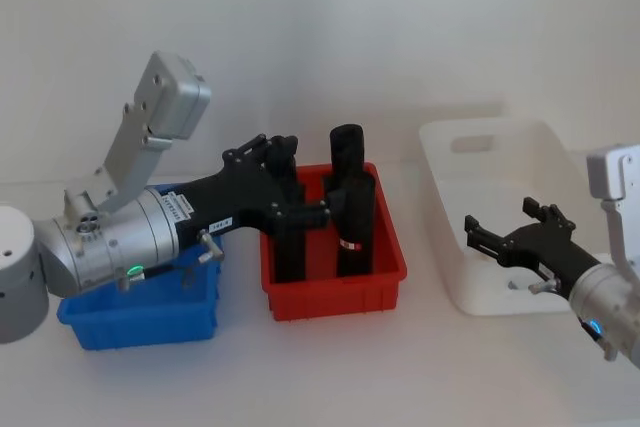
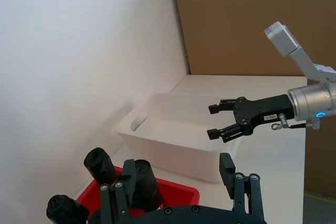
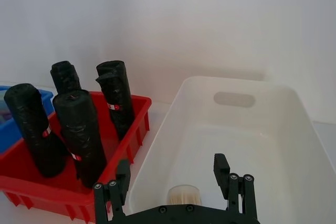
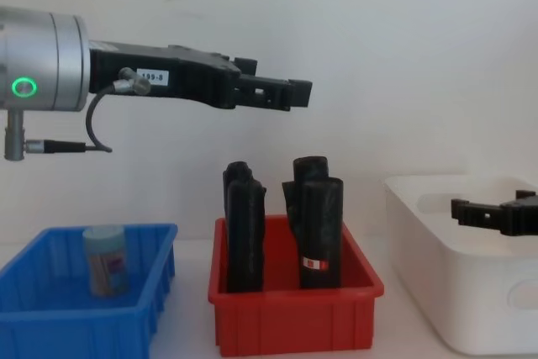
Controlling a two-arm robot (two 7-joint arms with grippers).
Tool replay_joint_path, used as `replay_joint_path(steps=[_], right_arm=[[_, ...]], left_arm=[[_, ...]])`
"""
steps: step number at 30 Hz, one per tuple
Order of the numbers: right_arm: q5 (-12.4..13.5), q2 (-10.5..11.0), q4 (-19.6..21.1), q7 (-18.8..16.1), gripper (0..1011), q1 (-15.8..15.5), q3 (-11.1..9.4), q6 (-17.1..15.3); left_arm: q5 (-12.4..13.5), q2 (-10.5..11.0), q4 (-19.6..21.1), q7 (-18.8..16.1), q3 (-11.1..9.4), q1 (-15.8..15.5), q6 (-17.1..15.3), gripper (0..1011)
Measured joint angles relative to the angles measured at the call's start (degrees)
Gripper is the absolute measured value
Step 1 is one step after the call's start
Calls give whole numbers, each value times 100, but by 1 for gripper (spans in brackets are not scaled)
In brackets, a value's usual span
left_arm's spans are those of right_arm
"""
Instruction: Pick the cotton swabs from the blue box and place them into the white box.
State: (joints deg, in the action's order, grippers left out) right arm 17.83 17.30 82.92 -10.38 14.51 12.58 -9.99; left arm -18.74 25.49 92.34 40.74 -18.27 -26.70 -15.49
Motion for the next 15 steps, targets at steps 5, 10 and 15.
replay_joint_path(steps=[5,10,15], right_arm=[[-29,41,354,128,1002,-296,8,154],[-50,74,655,235,1002,-546,16,290],[-76,114,996,357,1002,-833,23,438]], left_arm=[[76,-36,11,-415,-78,133,154,1004],[138,-67,20,-754,-144,246,277,1004],[211,-105,28,-1163,-225,380,424,1004]])
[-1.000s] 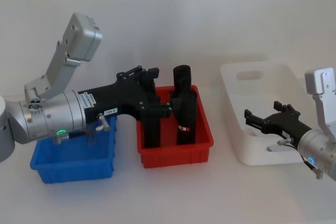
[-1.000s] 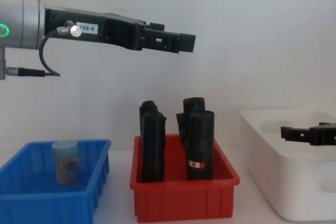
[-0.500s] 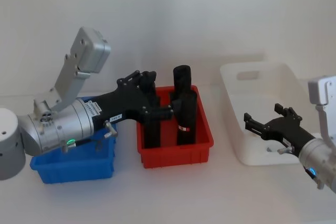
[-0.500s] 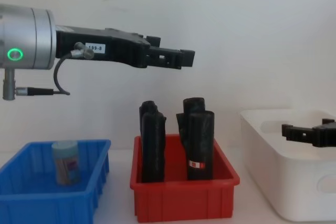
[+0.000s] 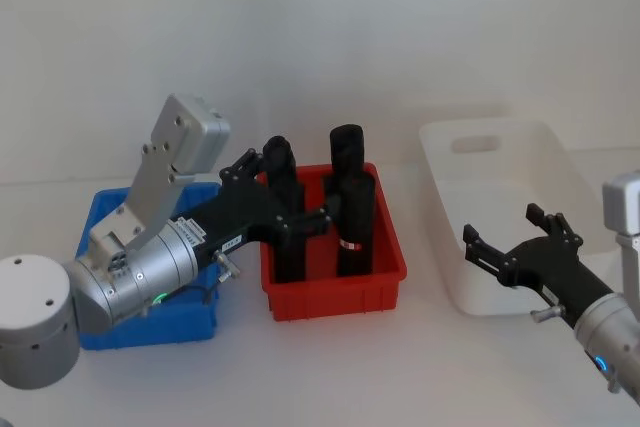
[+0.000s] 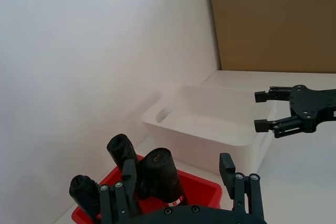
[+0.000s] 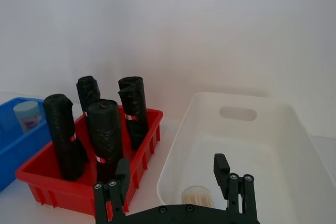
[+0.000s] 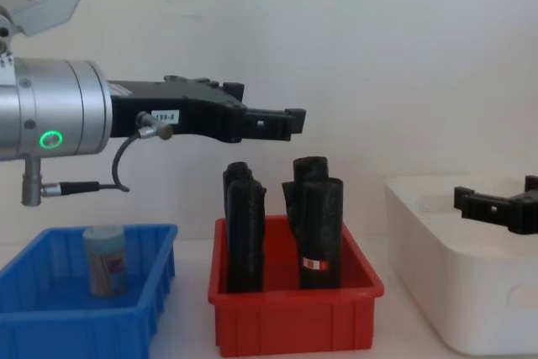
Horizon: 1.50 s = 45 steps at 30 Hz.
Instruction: Pick the cotton swabs from the blue box and place them into the white box.
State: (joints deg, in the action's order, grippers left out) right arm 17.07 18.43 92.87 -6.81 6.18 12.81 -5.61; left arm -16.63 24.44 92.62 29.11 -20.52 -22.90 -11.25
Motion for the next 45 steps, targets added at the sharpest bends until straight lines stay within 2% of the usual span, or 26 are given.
replay_joint_path(steps=[9,15,35,40,45], right_arm=[[-41,67,577,204,1001,-481,11,254],[-56,90,789,282,1001,-663,16,348],[-61,90,837,299,1002,-702,12,367],[-61,90,836,298,1001,-702,12,367],[-61,90,836,298,1001,-702,12,366]], left_arm=[[125,-63,15,-685,-130,225,252,1004],[210,-103,24,-1138,-221,374,419,1004],[473,-234,55,-2590,-503,848,947,1004],[510,-253,58,-2795,-543,917,1028,1004],[519,-257,59,-2843,-553,933,1048,1004]])
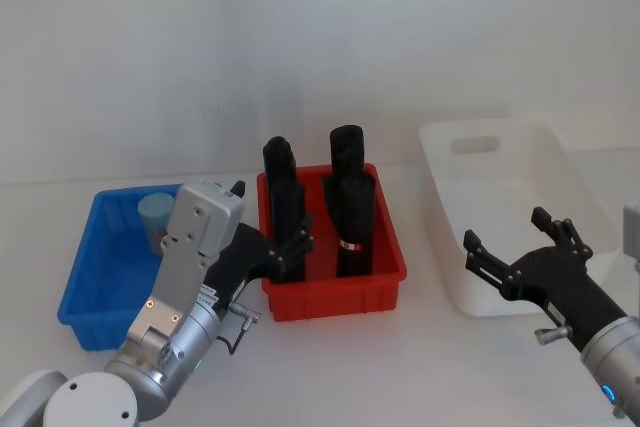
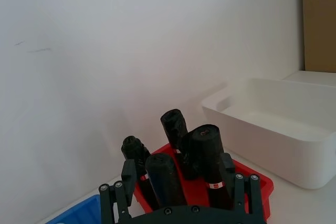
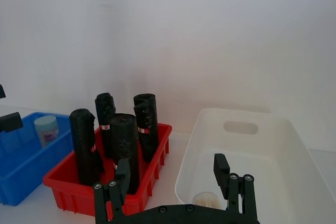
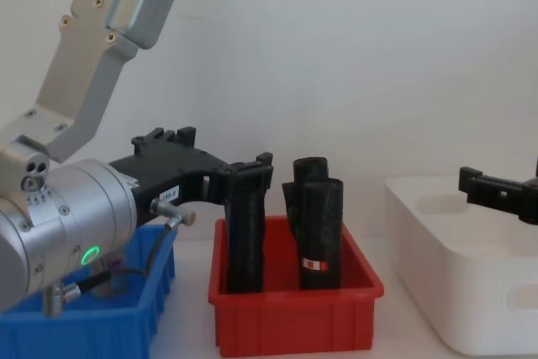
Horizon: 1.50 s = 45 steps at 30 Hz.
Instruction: Pick the cotton swabs from the blue box and place them into the white box.
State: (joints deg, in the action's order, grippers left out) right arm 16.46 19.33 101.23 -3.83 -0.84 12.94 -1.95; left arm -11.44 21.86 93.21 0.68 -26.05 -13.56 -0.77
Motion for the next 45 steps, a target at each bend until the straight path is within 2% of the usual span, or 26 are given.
replay_joint_path(steps=[20,28,38,39,45], right_arm=[[-1,-2,-7,-5,1001,4,0,-4],[-134,-38,-160,-147,1001,132,5,-73],[-454,-195,-776,-535,1001,601,42,-99],[-534,-253,-985,-655,1001,756,57,-76],[-719,-399,-1496,-934,1001,1125,98,24]], left_arm=[[-4,3,-2,-6,3,-3,0,1004],[-4,3,-4,-5,3,-3,-3,1004],[-5,3,-4,-5,3,-3,-3,1004],[-4,3,-4,-5,3,-3,-3,1004],[-4,3,-4,-5,3,-3,-2,1004]])
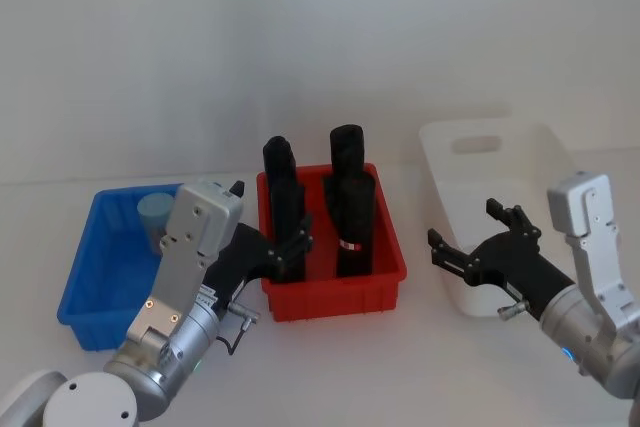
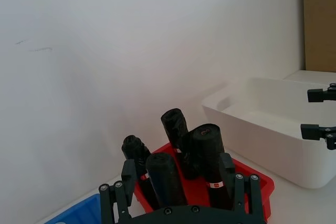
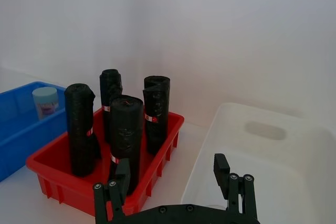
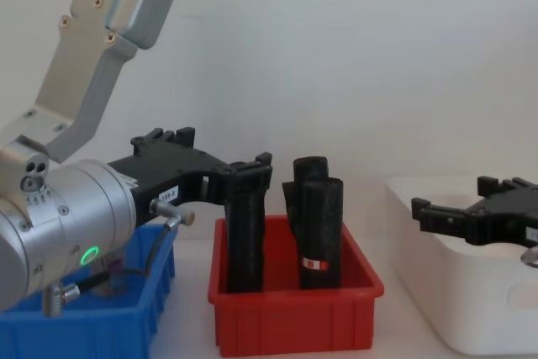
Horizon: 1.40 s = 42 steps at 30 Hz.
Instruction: Pick the cotton swabs from the blue box and place them into the white box.
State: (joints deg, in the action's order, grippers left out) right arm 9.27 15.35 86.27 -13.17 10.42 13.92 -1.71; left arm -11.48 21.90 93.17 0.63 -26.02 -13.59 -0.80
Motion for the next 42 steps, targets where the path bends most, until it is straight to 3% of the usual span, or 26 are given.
replay_joint_path(steps=[9,20,37,42], right_arm=[[-253,-264,-900,-453,1002,615,95,263],[-477,-687,-2304,-1035,1001,1511,277,751],[-598,-1159,-4070,-1339,1000,2551,436,1361],[-591,-1259,-4486,-1407,907,2783,453,1521]], left_arm=[[0,0,0,0,0,0,0,1004],[0,0,1,0,0,0,0,1004],[0,0,1,0,0,0,0,1004],[0,0,1,0,0,0,0,1004]])
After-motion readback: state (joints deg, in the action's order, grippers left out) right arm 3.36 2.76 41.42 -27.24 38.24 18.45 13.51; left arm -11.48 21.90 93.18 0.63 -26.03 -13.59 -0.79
